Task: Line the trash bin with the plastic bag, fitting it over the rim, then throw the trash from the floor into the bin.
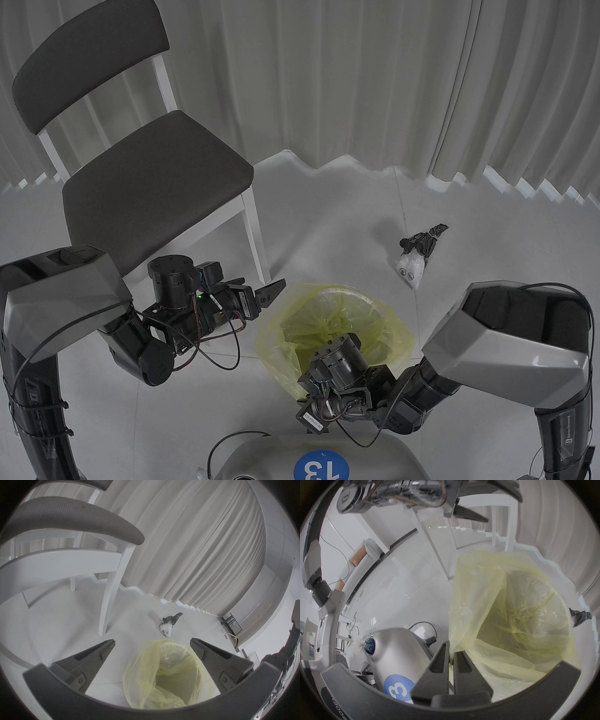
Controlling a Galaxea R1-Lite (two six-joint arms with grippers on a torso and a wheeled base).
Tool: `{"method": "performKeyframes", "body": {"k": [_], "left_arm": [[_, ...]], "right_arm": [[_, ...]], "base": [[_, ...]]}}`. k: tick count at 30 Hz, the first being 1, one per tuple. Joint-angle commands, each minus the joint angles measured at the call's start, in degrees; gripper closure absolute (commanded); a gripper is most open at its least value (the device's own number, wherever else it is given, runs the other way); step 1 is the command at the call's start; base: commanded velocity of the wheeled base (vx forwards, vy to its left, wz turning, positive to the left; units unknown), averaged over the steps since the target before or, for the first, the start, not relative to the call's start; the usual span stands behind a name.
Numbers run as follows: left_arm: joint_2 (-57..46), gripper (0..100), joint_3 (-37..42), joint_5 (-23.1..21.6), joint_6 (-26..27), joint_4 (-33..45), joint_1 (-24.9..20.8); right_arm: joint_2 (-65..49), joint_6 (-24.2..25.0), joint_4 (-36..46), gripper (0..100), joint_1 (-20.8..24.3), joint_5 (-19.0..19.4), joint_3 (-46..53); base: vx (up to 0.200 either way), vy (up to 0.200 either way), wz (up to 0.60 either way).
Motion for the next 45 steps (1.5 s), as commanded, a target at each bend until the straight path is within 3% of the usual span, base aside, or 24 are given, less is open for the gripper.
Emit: {"method": "performKeyframes", "body": {"k": [1,7,8,45], "left_arm": [[0.6,0,0.0,0.0,0.0,-0.1,-0.2],[0.8,0,0.0,-0.1,0.0,-0.1,-0.3],[1.0,0,0.0,-0.1,-0.1,-0.1,-0.3],[2.1,0,0.2,0.2,-0.1,0.1,-2.0]], "right_arm": [[3.0,0.0,0.1,100,0.1,-0.1,-1.3],[5.7,-0.1,0.1,100,0.1,-0.4,-3.4],[6.1,-0.1,0.0,0,0.2,-0.7,-3.7],[-5.3,4.9,0.3,0,6.3,-4.1,1.3]], "base": [[0.000,0.000,0.00],[0.000,0.000,0.00],[0.000,0.000,0.00],[0.000,0.000,0.00]]}}
